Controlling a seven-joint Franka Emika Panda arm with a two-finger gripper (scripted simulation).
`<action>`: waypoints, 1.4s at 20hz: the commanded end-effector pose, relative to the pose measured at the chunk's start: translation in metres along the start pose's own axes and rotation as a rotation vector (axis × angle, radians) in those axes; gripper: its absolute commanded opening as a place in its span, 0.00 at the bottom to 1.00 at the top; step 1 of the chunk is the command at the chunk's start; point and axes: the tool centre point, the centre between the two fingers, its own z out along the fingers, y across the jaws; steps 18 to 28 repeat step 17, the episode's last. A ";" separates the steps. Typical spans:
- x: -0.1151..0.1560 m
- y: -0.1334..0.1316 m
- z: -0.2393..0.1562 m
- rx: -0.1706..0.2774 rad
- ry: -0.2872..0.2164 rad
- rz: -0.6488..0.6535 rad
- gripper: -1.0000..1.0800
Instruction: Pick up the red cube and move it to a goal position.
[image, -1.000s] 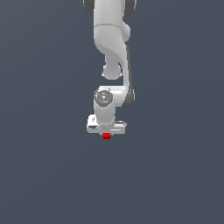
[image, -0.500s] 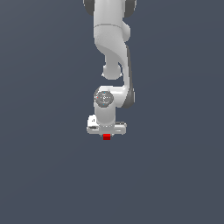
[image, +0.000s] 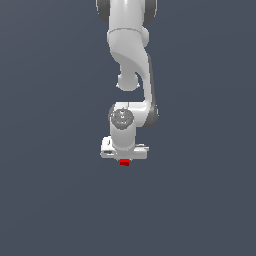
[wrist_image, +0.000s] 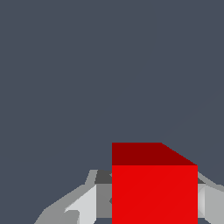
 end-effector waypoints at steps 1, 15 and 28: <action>0.012 -0.005 -0.004 0.000 0.001 0.000 0.00; 0.047 -0.017 -0.013 0.000 0.000 -0.001 0.00; 0.048 -0.017 -0.013 0.000 0.000 -0.001 0.00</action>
